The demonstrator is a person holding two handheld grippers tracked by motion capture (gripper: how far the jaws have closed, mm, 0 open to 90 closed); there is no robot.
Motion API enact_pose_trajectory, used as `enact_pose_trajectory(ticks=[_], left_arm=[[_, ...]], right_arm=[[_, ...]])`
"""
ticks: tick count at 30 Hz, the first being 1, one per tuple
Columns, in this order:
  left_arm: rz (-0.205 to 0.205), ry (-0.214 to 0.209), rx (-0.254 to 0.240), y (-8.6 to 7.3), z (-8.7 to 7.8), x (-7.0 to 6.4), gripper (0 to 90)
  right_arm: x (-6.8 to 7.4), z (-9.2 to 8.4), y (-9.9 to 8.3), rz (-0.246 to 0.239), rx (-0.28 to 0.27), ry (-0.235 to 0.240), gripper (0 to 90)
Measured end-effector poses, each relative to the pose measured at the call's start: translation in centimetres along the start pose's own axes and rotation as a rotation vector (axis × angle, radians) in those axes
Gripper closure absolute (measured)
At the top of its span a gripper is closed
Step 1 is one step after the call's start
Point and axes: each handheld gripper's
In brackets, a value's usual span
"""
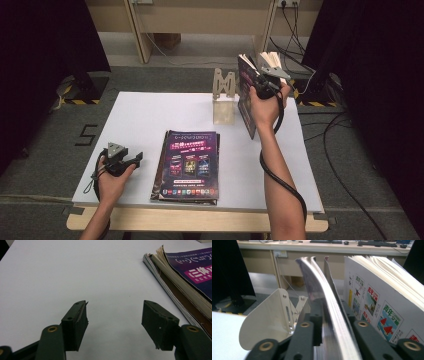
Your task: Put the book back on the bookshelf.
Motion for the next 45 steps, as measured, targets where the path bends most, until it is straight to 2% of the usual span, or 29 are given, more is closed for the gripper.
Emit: enact_pose_trajectory(ticks=[4, 15, 22, 32, 39, 45], left_arm=[[0.0, -0.001, 0.001, 0.0, 0.0, 0.0, 36.4], [0.003, 0.0, 0.003, 0.0, 0.0, 0.0, 36.4], [0.004, -0.001, 0.001, 0.0, 0.0, 0.0, 36.4], [0.0, -0.001, 0.005, 0.0, 0.0, 0.0, 36.4], [0.003, -0.001, 0.004, 0.0, 0.1, 0.0, 36.4], [0.004, -0.002, 0.005, 0.0, 0.1, 0.0, 36.4]], right_arm=[[0.2, 0.0, 0.2, -0.007, 0.007, 0.005, 84.6], [0.0, 0.2, 0.8, 0.003, -0.078, -0.011, 84.8], [0.0, 0.9, 0.9, 0.007, -0.101, -0.029, 84.8], [-0.2, 2.2, -0.1, 0.013, -0.092, -0.049, 84.7], [-0.3, 2.3, 0.0, 0.008, -0.085, -0.066, 83.6], [-0.3, 1.8, 0.2, -0.013, -0.093, -0.077, 78.0]])
Point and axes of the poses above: each handheld gripper's, and its own axes: z roughly forward along the jaws, y roughly out of its top, x roughly to its left, and after that the axes turned 12 degrees about y, right-handed
